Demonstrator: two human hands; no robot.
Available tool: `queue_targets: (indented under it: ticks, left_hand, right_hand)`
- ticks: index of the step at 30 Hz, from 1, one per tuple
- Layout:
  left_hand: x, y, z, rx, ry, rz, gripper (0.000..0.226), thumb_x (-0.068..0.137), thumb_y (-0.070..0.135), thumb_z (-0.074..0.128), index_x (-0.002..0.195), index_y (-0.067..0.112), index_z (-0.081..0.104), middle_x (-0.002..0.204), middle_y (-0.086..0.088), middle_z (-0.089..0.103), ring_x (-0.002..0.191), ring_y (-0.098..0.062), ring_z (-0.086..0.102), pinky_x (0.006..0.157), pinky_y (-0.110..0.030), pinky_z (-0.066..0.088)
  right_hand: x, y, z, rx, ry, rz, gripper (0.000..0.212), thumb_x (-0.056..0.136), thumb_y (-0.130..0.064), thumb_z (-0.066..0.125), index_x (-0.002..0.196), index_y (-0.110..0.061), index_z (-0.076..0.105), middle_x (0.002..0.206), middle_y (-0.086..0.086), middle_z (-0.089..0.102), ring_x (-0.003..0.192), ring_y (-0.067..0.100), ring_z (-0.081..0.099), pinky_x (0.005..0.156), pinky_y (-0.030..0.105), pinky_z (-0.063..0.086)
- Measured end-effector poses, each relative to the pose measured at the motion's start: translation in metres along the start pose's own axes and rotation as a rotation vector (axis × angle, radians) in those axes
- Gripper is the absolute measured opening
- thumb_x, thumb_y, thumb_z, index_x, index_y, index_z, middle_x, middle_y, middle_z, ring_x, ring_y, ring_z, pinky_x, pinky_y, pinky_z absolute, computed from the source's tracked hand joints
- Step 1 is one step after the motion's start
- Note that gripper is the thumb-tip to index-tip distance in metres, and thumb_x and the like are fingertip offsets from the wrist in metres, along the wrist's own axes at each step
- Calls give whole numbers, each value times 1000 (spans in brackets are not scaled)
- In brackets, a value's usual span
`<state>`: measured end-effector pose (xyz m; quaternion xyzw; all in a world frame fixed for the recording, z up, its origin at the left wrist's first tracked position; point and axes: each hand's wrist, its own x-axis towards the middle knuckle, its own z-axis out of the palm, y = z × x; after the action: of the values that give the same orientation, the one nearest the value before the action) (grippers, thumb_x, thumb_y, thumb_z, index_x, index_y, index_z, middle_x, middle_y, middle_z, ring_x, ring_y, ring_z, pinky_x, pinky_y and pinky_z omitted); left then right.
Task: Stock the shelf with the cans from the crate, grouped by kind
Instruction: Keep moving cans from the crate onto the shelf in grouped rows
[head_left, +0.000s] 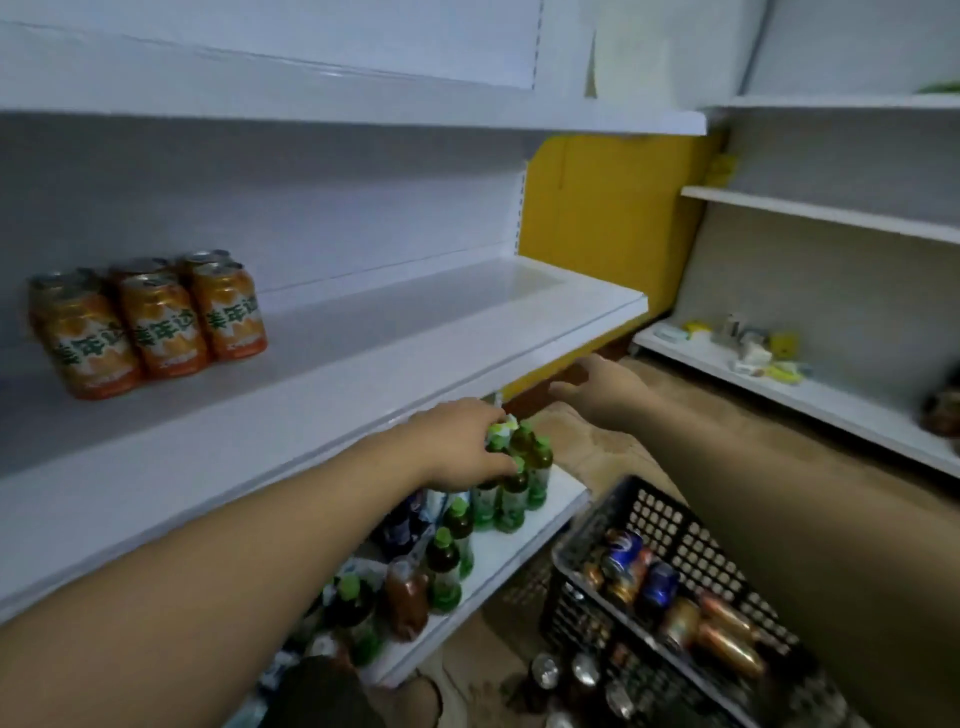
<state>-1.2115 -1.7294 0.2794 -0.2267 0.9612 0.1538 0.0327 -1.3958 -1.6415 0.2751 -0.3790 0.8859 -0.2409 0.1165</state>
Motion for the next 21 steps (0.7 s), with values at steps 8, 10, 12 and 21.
queue_targets:
  ticks: [8, 10, 12, 21]
  left_hand:
    - [77, 102, 117, -10, -362, 174, 71, 91, 48, 54, 149, 17, 25, 155, -5, 26, 138, -24, 33, 107, -33, 34]
    - [94, 120, 151, -5, -411, 199, 69, 90, 47, 56, 146, 15, 32, 151, -8, 33, 134, -25, 39, 105, -32, 36]
    - [110, 135, 187, 6, -466, 224, 67, 88, 49, 58, 143, 16, 37, 147, -9, 38, 130, -25, 43, 105, -34, 39]
    - [209, 164, 331, -75, -642, 206, 71, 80, 50, 63, 140, 20, 43, 142, -4, 46, 123, -23, 49, 101, -38, 44]
  right_hand:
    - [-77, 183, -21, 13, 43, 461, 69, 93, -48, 56, 149, -17, 32, 151, 9, 39, 134, 28, 41, 104, 34, 36]
    - [-94, 224, -18, 29, 19, 557, 67, 95, -47, 54, 149, -15, 30, 150, 10, 39, 132, 29, 42, 100, 33, 38]
    - [-108, 261, -10, 24, -14, 631, 63, 96, -46, 53, 147, -14, 34, 146, 10, 44, 127, 27, 47, 89, 30, 40]
    - [-89, 407, 68, 144, -141, 853, 65, 94, -46, 55, 146, -15, 35, 136, 10, 52, 116, 26, 54, 90, 32, 45]
